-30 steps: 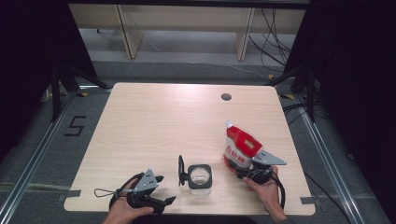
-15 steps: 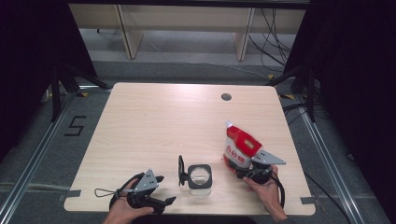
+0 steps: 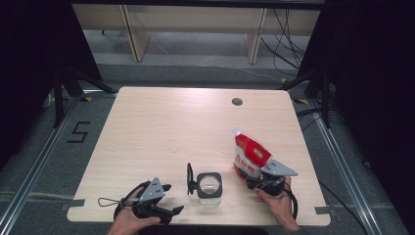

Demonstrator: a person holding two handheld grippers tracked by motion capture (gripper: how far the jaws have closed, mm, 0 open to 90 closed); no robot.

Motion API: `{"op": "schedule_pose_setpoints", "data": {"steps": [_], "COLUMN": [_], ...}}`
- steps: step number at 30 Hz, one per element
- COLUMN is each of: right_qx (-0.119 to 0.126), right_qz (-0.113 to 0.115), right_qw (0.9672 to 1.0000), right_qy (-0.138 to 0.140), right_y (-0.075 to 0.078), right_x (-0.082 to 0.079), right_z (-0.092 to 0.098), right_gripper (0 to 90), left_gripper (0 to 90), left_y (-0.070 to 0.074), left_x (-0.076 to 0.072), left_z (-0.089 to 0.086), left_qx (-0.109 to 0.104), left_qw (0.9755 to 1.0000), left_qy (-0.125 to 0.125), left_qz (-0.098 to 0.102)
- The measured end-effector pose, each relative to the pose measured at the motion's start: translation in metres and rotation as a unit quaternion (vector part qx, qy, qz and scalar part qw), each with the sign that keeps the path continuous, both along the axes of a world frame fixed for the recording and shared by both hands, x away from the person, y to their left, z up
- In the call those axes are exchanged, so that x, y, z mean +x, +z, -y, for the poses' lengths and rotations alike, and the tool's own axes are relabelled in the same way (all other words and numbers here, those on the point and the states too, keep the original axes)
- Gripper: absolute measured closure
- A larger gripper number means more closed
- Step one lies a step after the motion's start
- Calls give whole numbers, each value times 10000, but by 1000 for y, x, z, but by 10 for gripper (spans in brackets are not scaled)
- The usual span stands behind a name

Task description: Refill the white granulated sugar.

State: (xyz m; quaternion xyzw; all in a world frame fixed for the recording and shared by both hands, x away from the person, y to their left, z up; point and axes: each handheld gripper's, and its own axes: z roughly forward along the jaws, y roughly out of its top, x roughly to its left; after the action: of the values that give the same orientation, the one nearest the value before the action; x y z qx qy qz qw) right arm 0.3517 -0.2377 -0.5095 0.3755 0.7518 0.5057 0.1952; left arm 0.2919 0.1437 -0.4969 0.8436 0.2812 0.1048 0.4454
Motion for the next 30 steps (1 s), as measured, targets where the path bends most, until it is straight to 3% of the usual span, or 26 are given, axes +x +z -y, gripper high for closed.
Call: {"op": "schedule_pose_setpoints", "data": {"steps": [1,5,6,7,9,10,11,12,14,15,16,17,18,19,20,22,24,25,26,29,30], "right_qx": [-146,-34,-40,-26,46,108,167,53,185,232,42,148,132,58,257,87,168,123,-56,26,-81], "right_qz": [133,11,296,185,266,117,136,404,171,232,275,314,302,405,212,371,368,482,591,658,748], "right_qw": [9998,9999,9994,9995,9994,9995,9993,9988,9989,9986,9988,9985,9980,9980,9985,9981,9985,9979,9975,9969,9965], "right_qy": [54,97,162,259,211,256,290,285,386,414,411,413,538,477,431,485,355,410,373,432,369], "right_y": [0,2,0,2,2,2,3,2,3,3,4,5,6,6,7,9,12,13,16,22,23], "right_x": [2,-6,-4,-5,-8,-10,-11,-9,-13,-13,-13,-15,-15,-15,-20,-19,-23,-23,-24,-29,-31], "right_z": [4,6,7,7,5,3,2,3,1,0,1,0,0,0,-1,2,3,4,6,7,8], "right_gripper": [411,413,413,414,415,415,415,415,415,415,415,415,416,416,416,415,416,416,416,416,416], "left_gripper": [183,183,183,184,184,184,184,184,184,184,184,184,184,184,184,184,184,184,184,185,185], "left_y": [0,0,0,0,0,0,0,0,0,1,1,1,0,0,0,0,0,0,0,0,0], "left_x": [0,0,0,0,0,0,0,0,1,2,2,2,2,2,1,1,2,0,0,0,0], "left_z": [0,0,0,0,-1,0,0,-1,-1,-3,-3,-3,-2,-2,-2,-2,-2,-1,-1,-1,-1], "left_qx": [1,10,12,14,16,-12,-28,-19,23,128,154,125,44,53,15,18,60,2,2,-28,-36], "left_qw": [10000,10000,10000,10000,10000,10000,10000,10000,9999,9997,9997,9997,9999,9999,9999,9999,9999,10000,10000,10000,10000], "left_qy": [11,-1,-7,-7,-15,-14,-8,-10,-93,-144,-136,-132,-89,-94,-89,-94,-122,-33,-33,-5,4], "left_qz": [6,8,10,6,3,-1,0,-7,79,116,138,131,106,114,87,77,77,-16,-16,-26,-25]}}
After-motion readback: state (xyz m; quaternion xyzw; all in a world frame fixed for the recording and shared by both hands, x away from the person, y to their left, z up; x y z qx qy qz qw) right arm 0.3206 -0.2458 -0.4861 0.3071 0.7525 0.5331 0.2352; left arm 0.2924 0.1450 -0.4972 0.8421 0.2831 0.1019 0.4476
